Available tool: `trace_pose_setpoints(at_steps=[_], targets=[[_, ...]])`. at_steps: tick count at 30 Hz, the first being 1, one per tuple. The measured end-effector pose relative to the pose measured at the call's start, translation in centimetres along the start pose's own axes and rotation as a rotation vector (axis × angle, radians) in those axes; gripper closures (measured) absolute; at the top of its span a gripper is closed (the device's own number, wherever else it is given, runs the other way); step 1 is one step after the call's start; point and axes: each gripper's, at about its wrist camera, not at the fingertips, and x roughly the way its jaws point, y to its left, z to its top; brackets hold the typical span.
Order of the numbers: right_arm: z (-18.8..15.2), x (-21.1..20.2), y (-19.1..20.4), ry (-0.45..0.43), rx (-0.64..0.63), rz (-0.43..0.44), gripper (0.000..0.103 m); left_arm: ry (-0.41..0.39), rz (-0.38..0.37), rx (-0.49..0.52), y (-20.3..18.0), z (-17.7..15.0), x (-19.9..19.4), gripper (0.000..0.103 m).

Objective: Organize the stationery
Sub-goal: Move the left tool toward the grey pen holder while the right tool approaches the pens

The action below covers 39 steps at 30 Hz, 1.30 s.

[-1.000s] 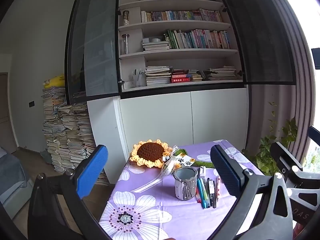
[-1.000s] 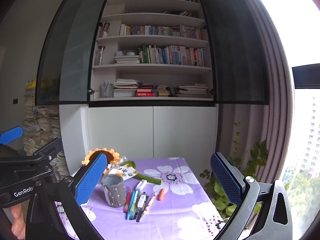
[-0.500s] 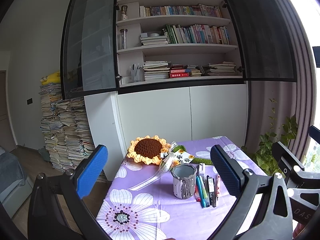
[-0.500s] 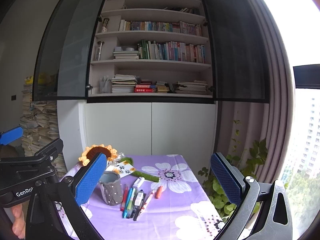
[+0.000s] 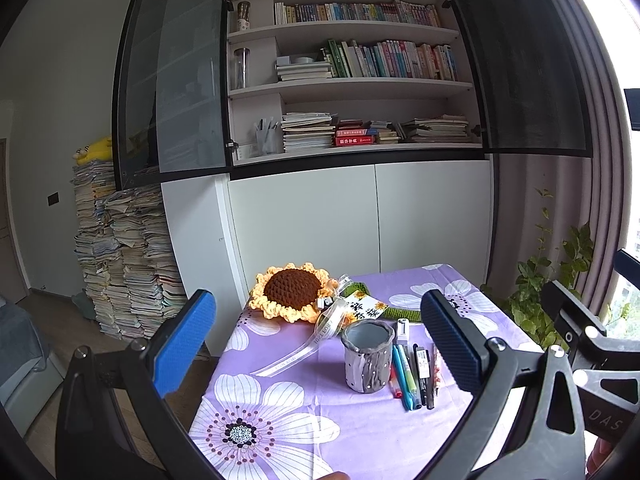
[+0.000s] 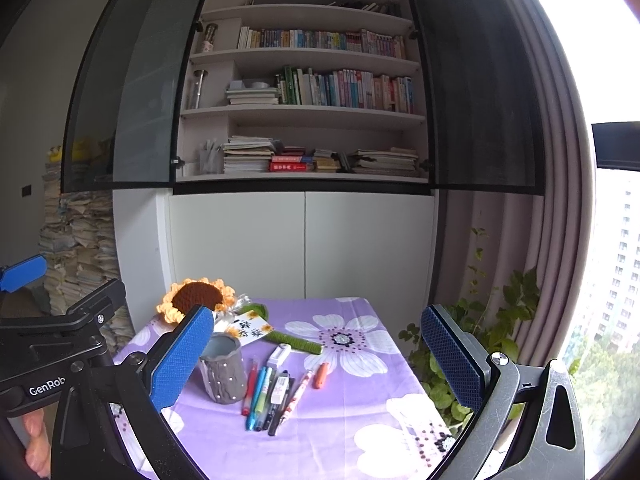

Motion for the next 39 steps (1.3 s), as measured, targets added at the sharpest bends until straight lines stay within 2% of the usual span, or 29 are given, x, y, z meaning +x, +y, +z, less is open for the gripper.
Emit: trace_pose_setpoints(at_steps=[9, 15, 19, 26, 32, 37, 39], targets=[[0.4, -0.1, -0.1, -0.01, 0.002, -0.018, 0.0, -0.093, 0.025, 0.036, -0.4, 0.1, -0.5, 0.001], [0.5, -0.1, -0.4, -0.021, 0.021, -0.024, 0.0, -0.127, 0.07, 0.068, -0.5, -0.3, -0.6, 0.001], [0.3, 0.4, -0.5, -0.006, 0.033, -0.022, 0.0, -0.134, 0.066, 0.071, -0.4, -0.5, -0.7, 0.001], [-0.1, 0.7, -0.3, 0.007, 0.027, -0.018, 0.0, -0.086, 0.056, 0.091, -0.8, -0.8, -0.1, 0.001], [-0.4, 1.2, -0.7, 0.022, 0.03, -0.028, 0.0, -0.014, 0.048, 0.04, 0.5, -1.1, 1.5, 0.001], [-1.3, 2.9, -1.4, 0.084, 0.044, -0.04, 0.0, 0.061, 0.08, 0.025, 1.4, -2.6, 4.3, 0.001], [-1.8, 4.0, -2.0, 0.125, 0.064, -0.039, 0.0, 0.093, 0.068, 0.025, 1.5, -3.5, 5.3, 0.001]])
